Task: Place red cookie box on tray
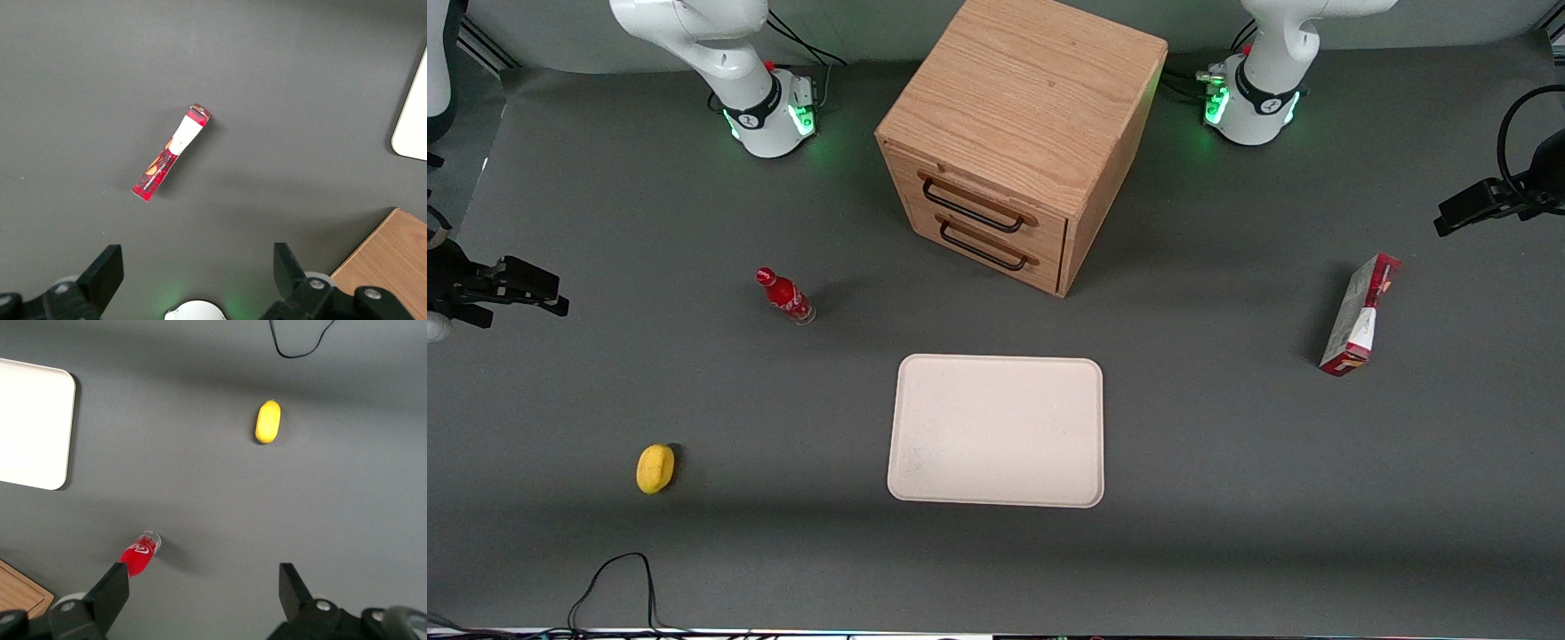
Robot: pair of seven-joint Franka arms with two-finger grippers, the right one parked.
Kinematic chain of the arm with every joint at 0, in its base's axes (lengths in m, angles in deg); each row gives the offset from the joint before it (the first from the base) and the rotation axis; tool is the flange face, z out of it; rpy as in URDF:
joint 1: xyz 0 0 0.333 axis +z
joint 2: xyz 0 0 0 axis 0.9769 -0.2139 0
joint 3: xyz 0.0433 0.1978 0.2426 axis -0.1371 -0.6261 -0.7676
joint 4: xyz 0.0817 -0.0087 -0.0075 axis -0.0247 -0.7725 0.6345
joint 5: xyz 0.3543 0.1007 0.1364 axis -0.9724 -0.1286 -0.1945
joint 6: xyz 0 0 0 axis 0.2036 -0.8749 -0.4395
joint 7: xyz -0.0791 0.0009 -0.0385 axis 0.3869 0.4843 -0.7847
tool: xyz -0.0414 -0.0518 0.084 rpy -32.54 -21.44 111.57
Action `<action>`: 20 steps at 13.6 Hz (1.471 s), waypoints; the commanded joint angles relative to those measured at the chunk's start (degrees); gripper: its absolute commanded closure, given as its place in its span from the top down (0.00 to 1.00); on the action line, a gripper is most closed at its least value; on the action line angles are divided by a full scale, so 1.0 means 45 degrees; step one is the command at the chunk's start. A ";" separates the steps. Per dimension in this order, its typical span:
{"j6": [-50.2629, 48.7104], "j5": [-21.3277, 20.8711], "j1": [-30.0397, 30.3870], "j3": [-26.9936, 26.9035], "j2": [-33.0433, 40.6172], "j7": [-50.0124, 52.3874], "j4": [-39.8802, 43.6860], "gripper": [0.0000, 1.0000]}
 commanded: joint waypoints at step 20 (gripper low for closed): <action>-0.2313 -0.0721 0.3678 -0.0382 0.0464 -0.6756 0.0592 1.00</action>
